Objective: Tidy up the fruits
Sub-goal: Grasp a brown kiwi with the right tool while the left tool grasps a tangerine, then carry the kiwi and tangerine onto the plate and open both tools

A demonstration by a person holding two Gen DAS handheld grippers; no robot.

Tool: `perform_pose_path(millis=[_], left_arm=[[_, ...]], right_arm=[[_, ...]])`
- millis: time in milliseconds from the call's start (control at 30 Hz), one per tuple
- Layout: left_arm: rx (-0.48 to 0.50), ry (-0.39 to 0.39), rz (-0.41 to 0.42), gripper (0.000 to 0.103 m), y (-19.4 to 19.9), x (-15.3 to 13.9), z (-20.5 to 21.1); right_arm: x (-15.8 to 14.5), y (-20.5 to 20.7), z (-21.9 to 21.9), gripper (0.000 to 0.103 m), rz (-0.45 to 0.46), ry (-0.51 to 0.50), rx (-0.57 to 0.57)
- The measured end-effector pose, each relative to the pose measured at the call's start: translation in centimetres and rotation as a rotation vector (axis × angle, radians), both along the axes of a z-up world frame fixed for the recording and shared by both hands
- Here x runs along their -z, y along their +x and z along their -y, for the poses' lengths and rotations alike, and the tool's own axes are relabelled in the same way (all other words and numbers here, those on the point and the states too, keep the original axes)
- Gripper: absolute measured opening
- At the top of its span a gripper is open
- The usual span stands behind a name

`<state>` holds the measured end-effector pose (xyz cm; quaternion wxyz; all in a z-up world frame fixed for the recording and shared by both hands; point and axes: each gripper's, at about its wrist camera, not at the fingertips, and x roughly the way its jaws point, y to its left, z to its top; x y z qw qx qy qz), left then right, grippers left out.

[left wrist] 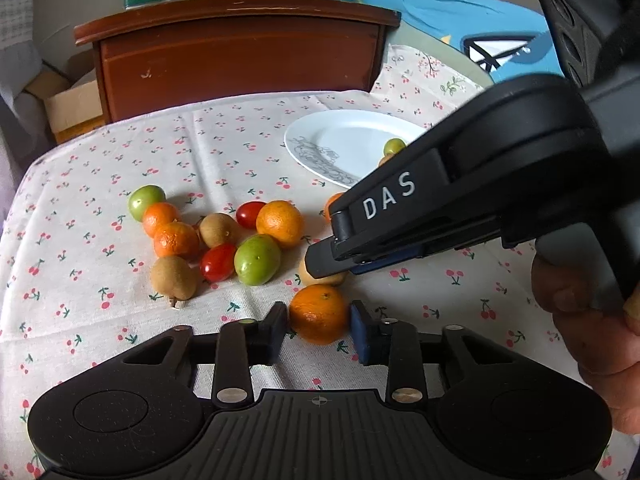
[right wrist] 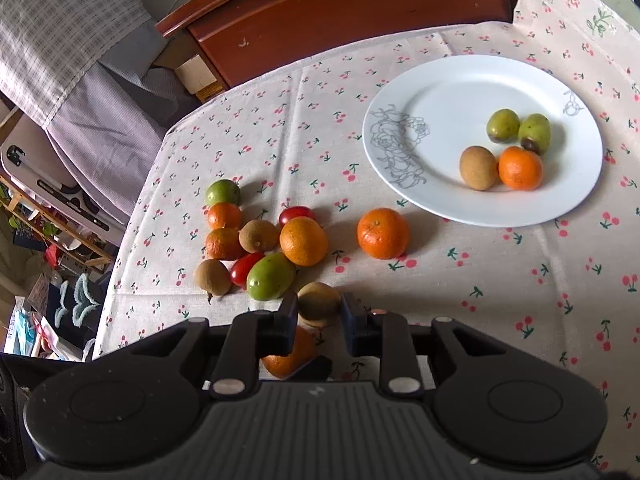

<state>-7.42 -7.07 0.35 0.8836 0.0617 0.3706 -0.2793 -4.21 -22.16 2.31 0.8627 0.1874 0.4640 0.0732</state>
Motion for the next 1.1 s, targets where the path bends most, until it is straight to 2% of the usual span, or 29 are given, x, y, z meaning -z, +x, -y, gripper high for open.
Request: perform_pose_path(millis=[400,633,800,1100], left_arm=[[-0.105,-0.010,-0.025,0.029,0.7,-0.8,-1.6],[-0.140,-0.050,-0.030,0.029,1.5,-2.0,-2.2],[-0.167,-0.099,-0.037,0.029,2.8,-3.8,-2.9],[-0.128,-0.097,0.027,0.029,5.6,-6.8,-2.7]], right_arm=[[-0.9,-0.2,0.4,0.022,0.037,0.006,0.011],[-1.3,-0.5,0.7,0.022,0.039,-0.008,0.028],[-3.0,-0.8,1.3,0.022,0.079,-0.021,0.038],[-7.0,-1.3,3.1,0.023,0.176,-0.037,0.048]])
